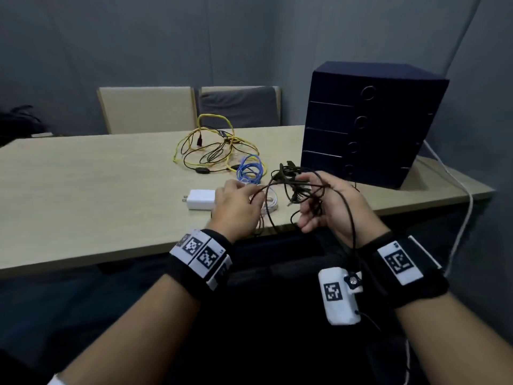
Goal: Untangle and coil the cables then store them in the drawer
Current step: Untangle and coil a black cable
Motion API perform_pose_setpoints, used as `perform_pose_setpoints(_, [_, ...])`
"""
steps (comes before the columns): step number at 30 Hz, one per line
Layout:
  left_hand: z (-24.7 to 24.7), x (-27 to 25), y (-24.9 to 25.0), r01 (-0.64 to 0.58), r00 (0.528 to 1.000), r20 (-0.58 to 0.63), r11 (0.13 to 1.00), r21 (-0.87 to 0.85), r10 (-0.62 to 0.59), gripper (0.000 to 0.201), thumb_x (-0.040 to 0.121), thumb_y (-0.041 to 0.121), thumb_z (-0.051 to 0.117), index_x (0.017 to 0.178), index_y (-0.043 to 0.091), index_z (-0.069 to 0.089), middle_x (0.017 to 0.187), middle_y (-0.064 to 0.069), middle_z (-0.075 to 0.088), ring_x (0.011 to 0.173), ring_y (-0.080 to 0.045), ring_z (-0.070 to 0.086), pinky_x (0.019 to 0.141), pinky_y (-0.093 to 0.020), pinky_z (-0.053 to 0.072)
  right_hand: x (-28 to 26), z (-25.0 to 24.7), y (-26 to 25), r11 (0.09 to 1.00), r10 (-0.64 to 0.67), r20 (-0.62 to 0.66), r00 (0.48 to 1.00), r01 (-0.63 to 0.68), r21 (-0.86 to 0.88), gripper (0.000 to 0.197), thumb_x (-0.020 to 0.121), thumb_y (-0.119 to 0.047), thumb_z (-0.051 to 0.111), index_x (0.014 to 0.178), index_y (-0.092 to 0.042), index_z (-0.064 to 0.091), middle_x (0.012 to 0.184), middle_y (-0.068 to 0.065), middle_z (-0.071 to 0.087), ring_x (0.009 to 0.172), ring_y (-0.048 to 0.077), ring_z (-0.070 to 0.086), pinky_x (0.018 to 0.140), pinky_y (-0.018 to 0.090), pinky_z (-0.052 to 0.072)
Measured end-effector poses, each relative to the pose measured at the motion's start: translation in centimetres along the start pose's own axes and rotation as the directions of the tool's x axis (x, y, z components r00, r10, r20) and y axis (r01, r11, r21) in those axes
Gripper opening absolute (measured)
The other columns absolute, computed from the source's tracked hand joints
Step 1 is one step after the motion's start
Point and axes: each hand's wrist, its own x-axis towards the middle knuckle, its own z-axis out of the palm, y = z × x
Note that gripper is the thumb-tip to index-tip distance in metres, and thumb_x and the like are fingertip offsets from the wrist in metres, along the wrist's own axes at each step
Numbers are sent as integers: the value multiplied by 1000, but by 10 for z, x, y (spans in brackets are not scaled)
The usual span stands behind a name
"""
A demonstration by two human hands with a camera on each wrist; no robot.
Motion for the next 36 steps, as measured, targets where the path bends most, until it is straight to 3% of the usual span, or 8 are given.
perform_pose_setpoints(4, [-1, -7, -23, 118, 992, 17, 953, 281, -128, 32, 97, 47, 43, 126, 40, 51, 147, -5, 26, 135, -29, 24, 106, -51, 28, 11, 4, 19, 999, 49, -20, 999, -49, -15, 26, 106, -20, 35, 99, -21, 60, 51, 6, 52, 40, 24, 55, 37, 26, 49])
perform_pose_setpoints(9, [-12, -1, -42, 169, 967, 149, 956, 240, -208, 37, 98, 36, 45, 131, 21, 38, 134, -15, 48, 119, -35, 49, 97, -43, 41, 23, 14, 24, 998, 54, -15, 998, -54, -9, 27, 104, -14, 36, 96, -18, 62, 53, 4, 50, 41, 26, 53, 37, 27, 48])
perform_pose_setpoints(12, [-13, -2, -51, 180, 975, 94, 967, 180, -199, 52, 96, 37, 50, 140, 25, 26, 137, -15, 35, 119, -38, 49, 98, -44, 40, 27, 18, 26, 998, 57, -16, 998, -57, 7, 26, 105, -17, 37, 96, -18, 62, 54, 4, 50, 41, 26, 53, 37, 27, 48])
perform_pose_setpoints(19, [-17, 11, -69, 172, 957, 178, 946, 276, -227, 28, 96, 32, 53, 113, 10, 49, 121, -17, 59, 112, -33, 53, 83, -34, 40, 34, 20, 33, 997, 77, -9, 997, -77, -1, 28, 105, -19, 35, 95, -17, 61, 55, 7, 49, 41, 26, 52, 36, 27, 47])
perform_pose_setpoints(23, [-26, 17, -65, 131, 991, 47, 973, -190, -124, 22, 101, 27, 45, 88, 9, 47, 82, -11, 55, 70, -27, 54, 62, -38, 49, 38, 17, 35, 998, 59, -5, 998, -59, -11, 26, 104, -13, 37, 98, -16, 62, 60, 11, 50, 41, 26, 54, 37, 28, 49])
perform_pose_setpoints(25, [-36, 17, -46, 69, 995, -20, 821, -566, -97, 20, 104, 18, 38, 86, 12, 43, 71, -7, 42, 53, -19, 46, 46, -34, 51, 40, 17, 33, 999, 42, 5, 999, -42, 10, 23, 104, -14, 38, 100, -14, 61, 57, 9, 50, 40, 24, 54, 36, 27, 48])
perform_pose_setpoints(28, [-55, 24, -12, -104, 991, -135, 611, -785, -6, 22, 106, 16, 32, 88, 15, 45, 73, -4, 41, 53, -15, 43, 48, -31, 53, 43, 24, 32, 999, 34, 43, 998, -33, -26, 19, 105, -16, 36, 103, -14, 55, 55, 6, 53, 38, 21, 53, 34, 25, 45])
perform_pose_setpoints(36, [-67, 30, 38, -248, 958, -164, 392, -886, 236, 22, 105, 9, 30, 92, 13, 47, 79, -3, 52, 81, -25, 68, 71, -35, 59, 52, 46, 46, 992, 95, 253, 963, -69, -109, 8, 100, -20, 51, 107, -21, 54, 85, 7, 62, 40, 17, 59, 36, 26, 49])
